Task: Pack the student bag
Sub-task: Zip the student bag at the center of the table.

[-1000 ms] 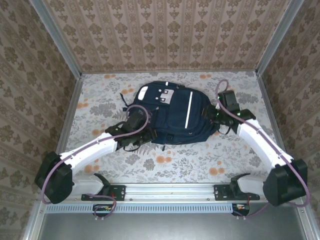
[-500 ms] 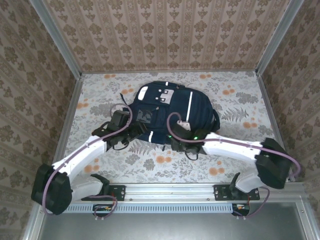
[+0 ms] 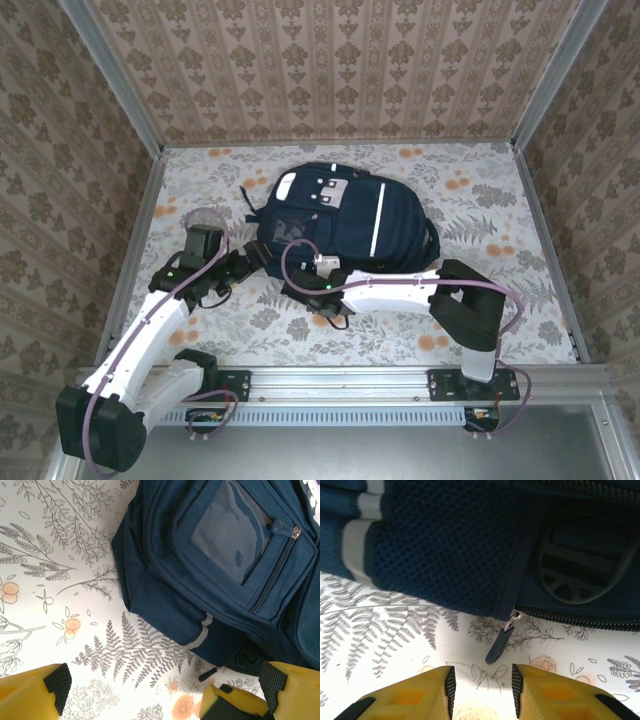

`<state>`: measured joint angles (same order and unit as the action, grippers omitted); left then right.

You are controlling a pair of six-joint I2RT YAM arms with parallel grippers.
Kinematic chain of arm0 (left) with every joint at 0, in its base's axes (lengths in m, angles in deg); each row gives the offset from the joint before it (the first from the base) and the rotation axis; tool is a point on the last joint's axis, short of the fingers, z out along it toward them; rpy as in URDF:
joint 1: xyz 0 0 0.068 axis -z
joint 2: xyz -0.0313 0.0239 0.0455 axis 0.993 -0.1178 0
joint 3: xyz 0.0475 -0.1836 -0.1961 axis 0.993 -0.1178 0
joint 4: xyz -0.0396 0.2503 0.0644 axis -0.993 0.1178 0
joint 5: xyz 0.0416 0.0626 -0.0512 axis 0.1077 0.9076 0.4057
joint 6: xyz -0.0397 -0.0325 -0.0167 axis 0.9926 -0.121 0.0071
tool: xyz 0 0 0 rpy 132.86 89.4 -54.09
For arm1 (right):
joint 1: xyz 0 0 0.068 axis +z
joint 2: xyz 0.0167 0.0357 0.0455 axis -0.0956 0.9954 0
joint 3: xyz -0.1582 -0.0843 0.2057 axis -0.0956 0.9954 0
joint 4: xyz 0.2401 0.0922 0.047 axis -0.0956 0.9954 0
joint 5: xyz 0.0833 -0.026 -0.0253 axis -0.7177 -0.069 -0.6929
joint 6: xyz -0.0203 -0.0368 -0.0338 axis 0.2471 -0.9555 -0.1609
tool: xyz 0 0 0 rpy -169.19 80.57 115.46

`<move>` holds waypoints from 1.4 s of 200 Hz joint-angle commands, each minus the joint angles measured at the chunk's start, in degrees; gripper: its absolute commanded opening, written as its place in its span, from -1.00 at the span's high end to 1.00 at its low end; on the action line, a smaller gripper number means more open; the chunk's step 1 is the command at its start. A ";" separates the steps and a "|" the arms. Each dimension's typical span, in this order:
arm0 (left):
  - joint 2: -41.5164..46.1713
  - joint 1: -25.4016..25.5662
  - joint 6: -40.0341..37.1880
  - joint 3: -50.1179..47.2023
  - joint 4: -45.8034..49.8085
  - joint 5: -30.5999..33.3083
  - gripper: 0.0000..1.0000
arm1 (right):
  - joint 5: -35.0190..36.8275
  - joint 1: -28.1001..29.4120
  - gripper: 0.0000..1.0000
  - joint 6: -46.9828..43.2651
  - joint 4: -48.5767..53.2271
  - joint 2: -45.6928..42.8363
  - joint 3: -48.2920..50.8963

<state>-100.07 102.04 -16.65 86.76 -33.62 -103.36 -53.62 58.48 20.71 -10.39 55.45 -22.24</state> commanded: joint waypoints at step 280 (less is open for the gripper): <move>-12.57 15.06 19.64 -9.17 -27.63 0.91 -0.62 | 0.42 -2.88 1.00 -2.77 -4.25 -1.93 2.70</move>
<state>-108.96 115.24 -0.94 77.20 -53.23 -105.89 -51.57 56.20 19.90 -12.55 55.83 -20.92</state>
